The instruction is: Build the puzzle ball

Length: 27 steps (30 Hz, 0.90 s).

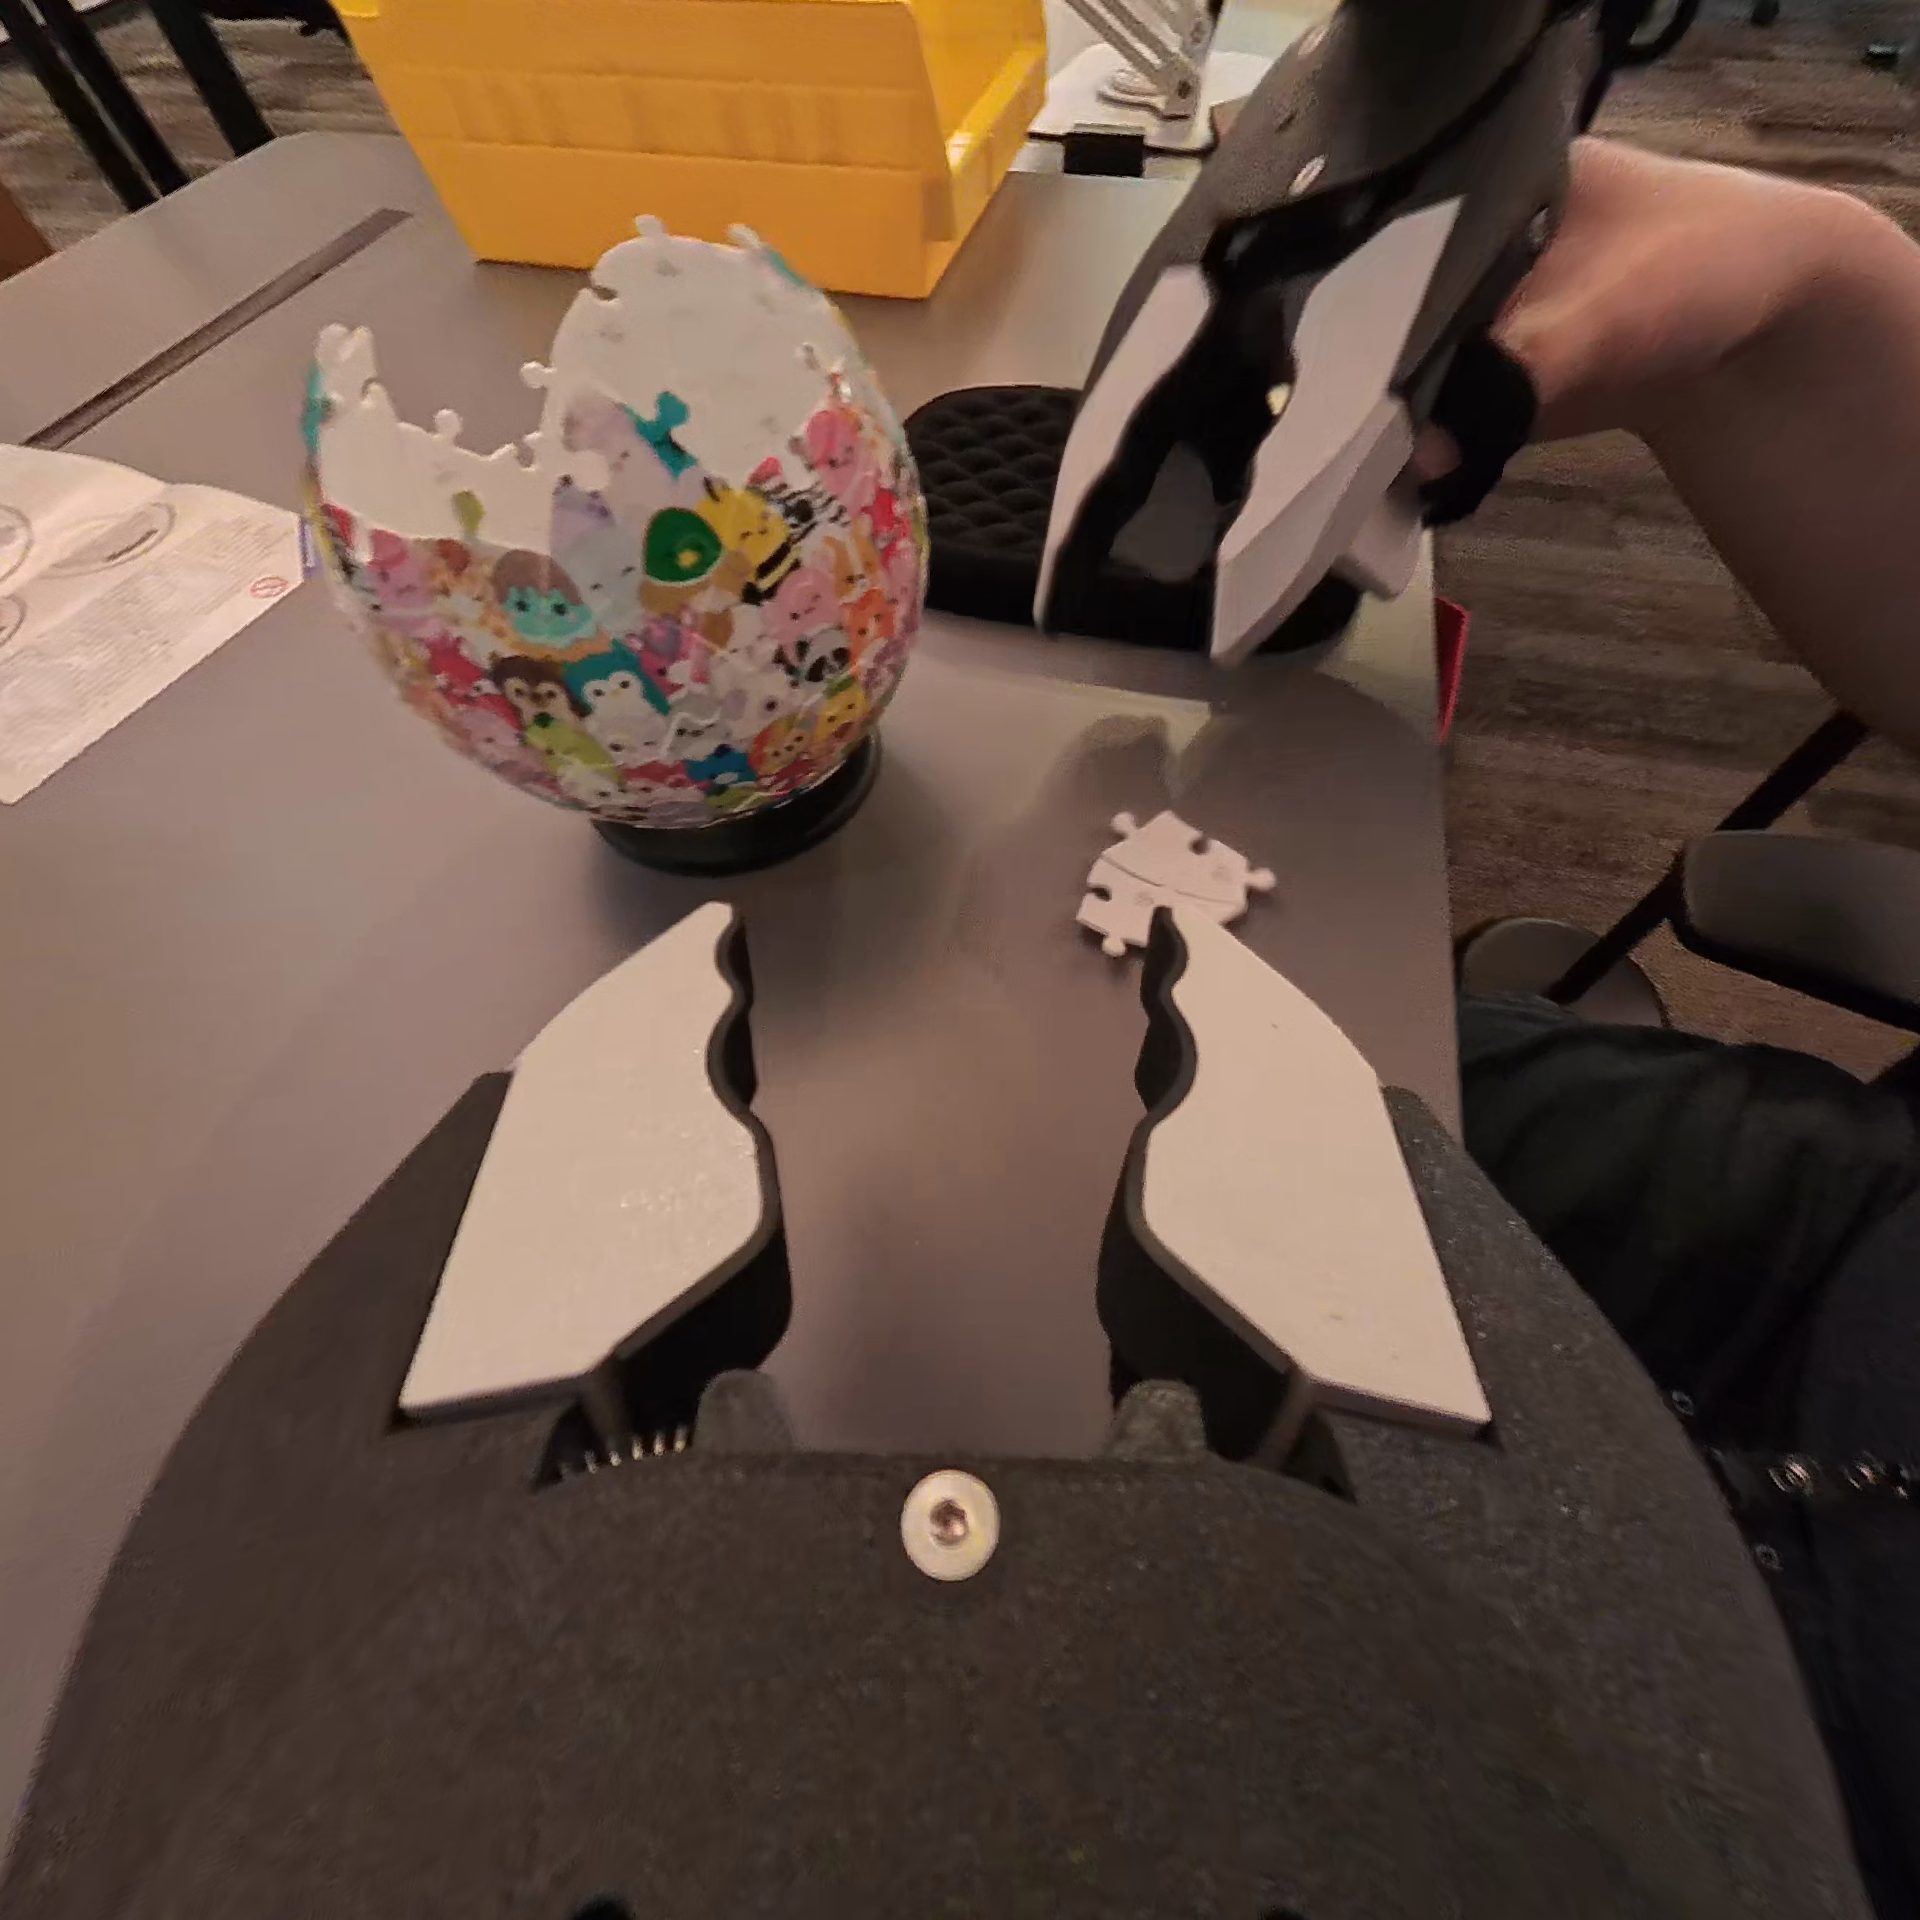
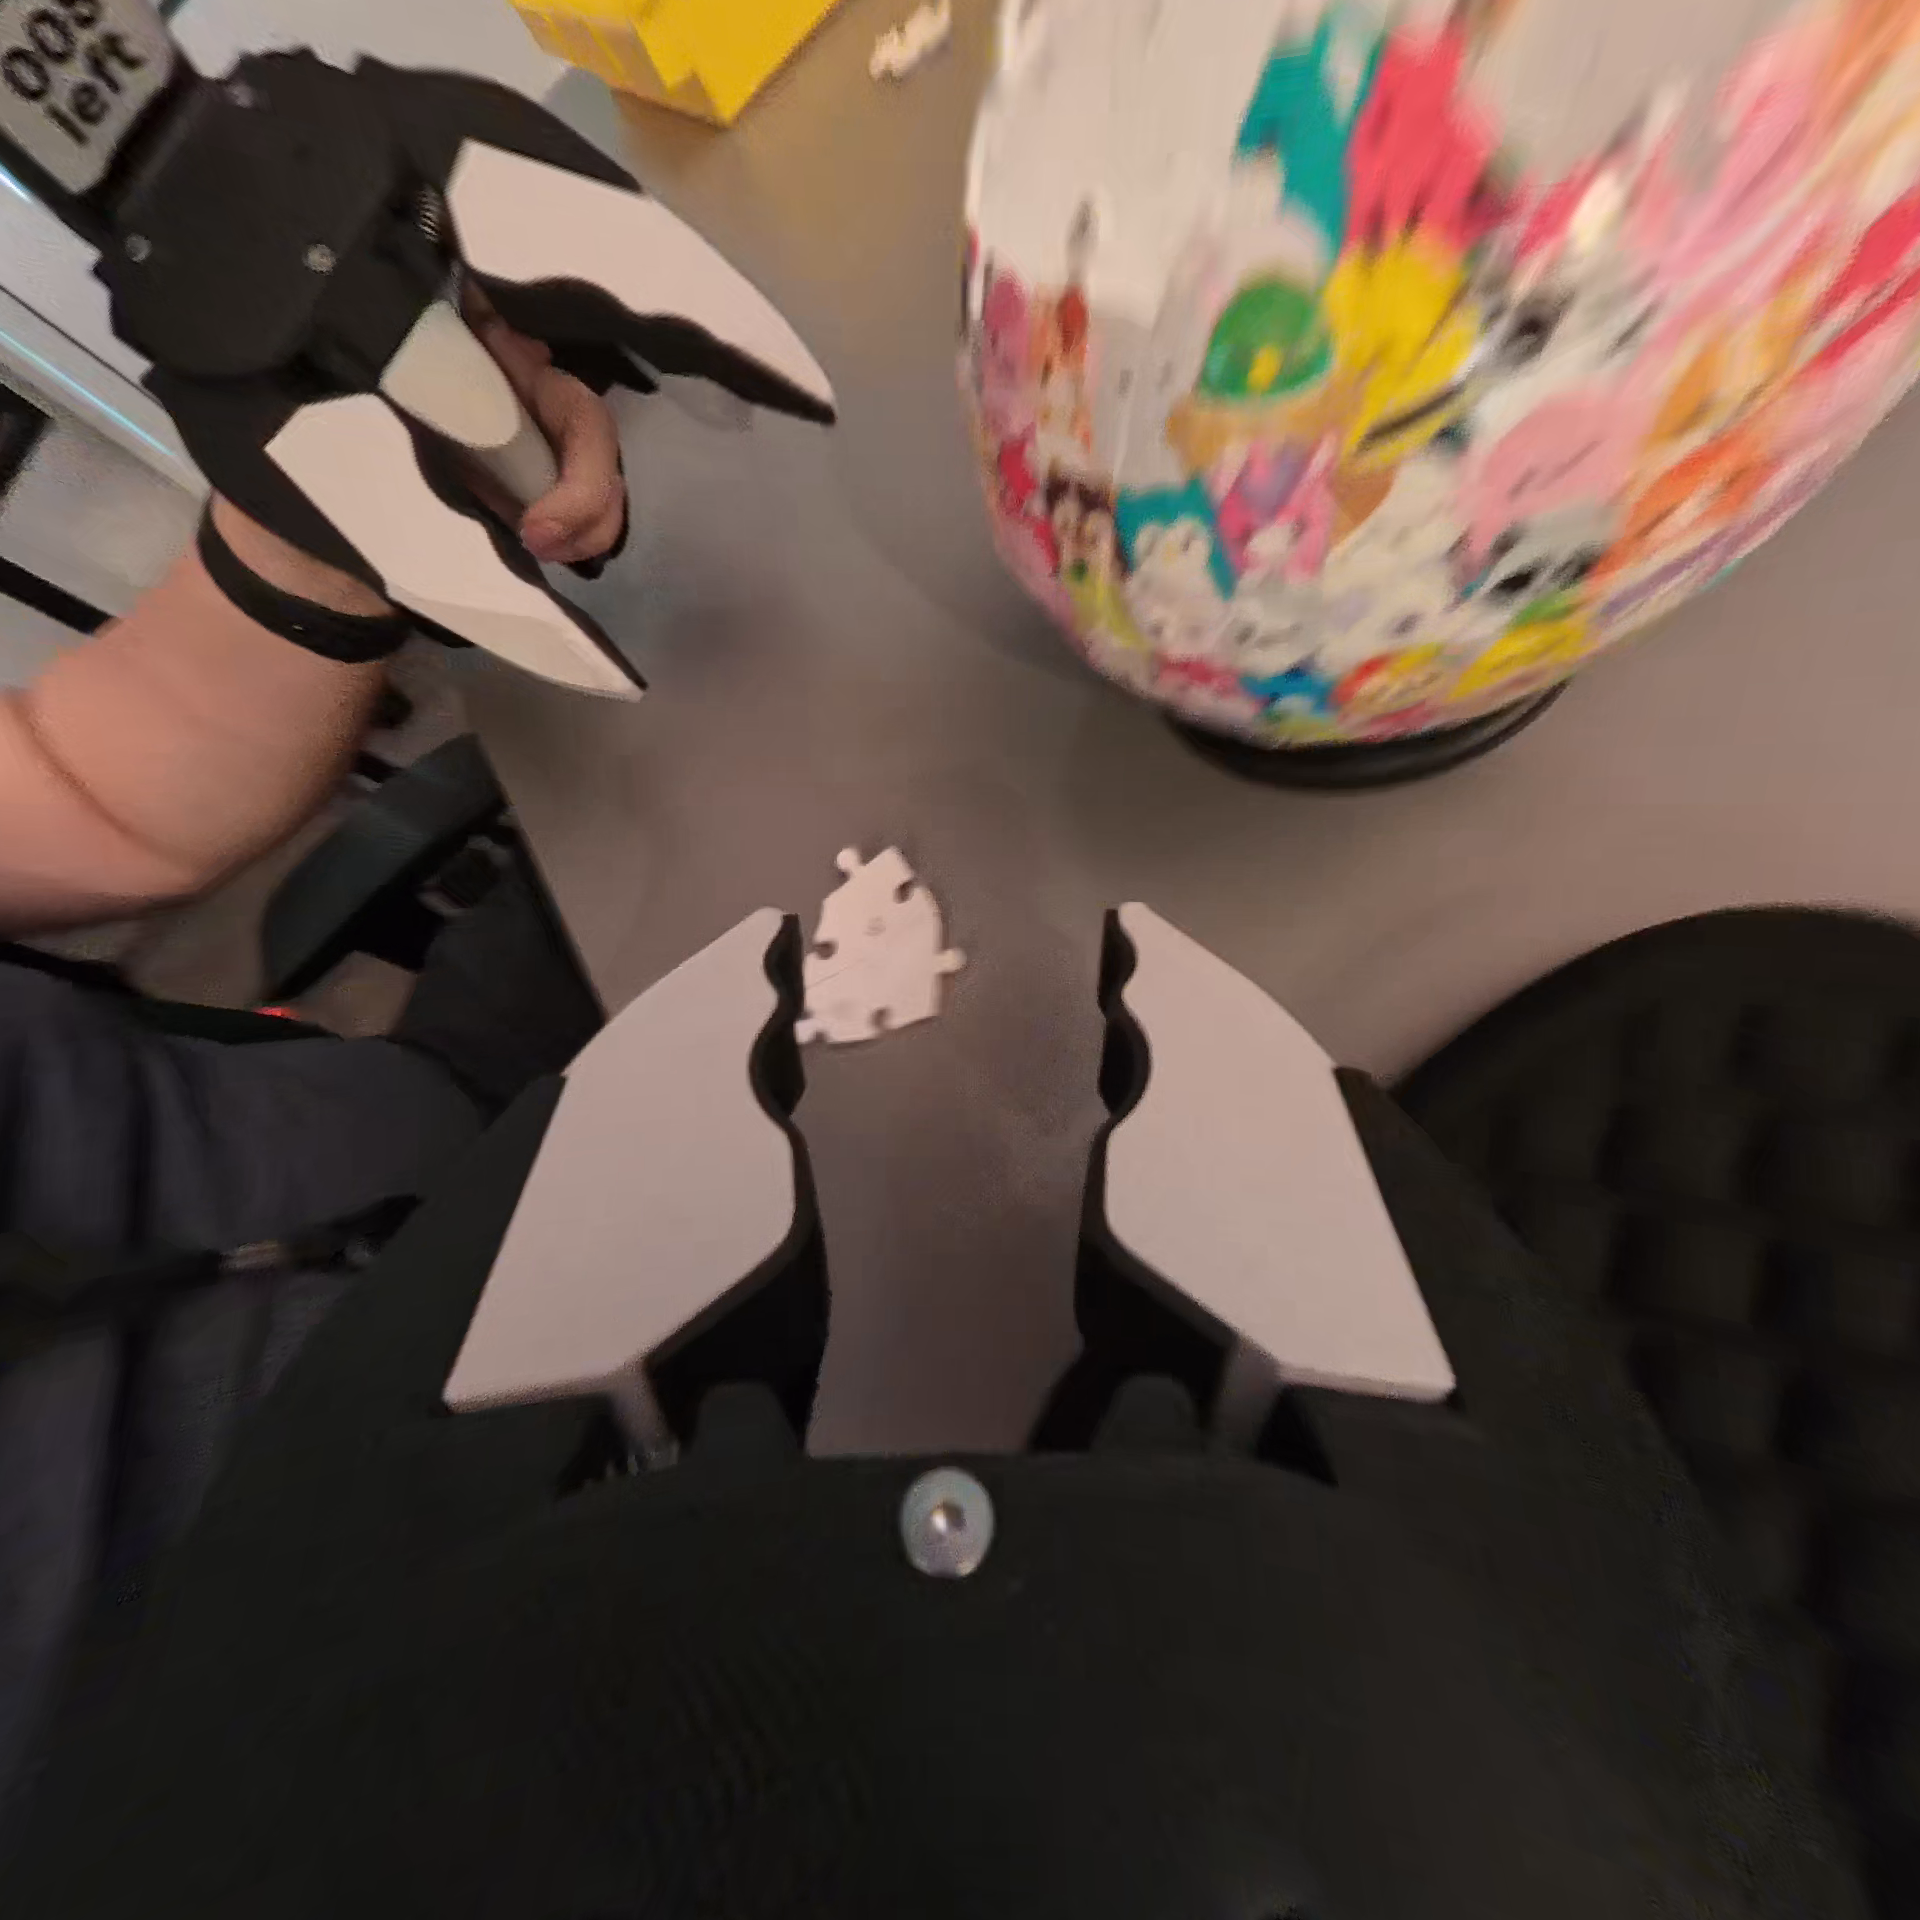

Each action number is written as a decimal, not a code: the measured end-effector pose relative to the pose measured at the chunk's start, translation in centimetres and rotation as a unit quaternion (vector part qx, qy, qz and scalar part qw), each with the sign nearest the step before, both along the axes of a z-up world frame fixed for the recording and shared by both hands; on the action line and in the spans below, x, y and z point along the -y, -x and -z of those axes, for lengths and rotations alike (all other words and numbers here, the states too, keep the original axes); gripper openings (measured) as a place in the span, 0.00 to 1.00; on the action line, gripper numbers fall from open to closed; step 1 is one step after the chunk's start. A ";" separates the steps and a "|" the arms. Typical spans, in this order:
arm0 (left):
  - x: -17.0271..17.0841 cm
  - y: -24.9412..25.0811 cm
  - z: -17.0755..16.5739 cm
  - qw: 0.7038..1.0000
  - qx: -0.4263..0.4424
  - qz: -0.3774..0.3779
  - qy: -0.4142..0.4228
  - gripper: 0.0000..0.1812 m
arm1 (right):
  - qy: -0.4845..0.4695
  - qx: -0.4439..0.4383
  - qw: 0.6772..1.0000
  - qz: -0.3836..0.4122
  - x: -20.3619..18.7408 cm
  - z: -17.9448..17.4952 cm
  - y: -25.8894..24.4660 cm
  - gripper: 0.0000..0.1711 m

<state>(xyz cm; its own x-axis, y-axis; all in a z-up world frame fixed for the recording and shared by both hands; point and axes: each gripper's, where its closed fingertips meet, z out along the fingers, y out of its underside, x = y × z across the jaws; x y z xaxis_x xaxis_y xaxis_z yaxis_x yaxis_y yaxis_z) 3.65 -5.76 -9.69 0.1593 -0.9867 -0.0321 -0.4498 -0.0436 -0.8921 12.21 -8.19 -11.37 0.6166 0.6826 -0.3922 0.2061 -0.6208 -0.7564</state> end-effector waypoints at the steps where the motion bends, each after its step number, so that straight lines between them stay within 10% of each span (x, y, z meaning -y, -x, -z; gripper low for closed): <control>1: -0.5 -0.1 0.1 1.000 -0.001 -0.009 0.001 0.40 | -0.047 0.018 0.999 0.007 -0.9 -0.7 -1.0 0.36; 11: -3.5 -3.0 -0.4 0.996 0.041 -0.071 0.020 0.49 | -0.238 0.125 0.961 -0.060 -8.5 -2.3 -5.0 0.62; 27: -6.8 -4.2 2.6 0.992 -0.045 -0.096 -0.072 0.51 | -0.261 0.192 0.942 -0.090 -9.7 -1.0 -3.8 0.62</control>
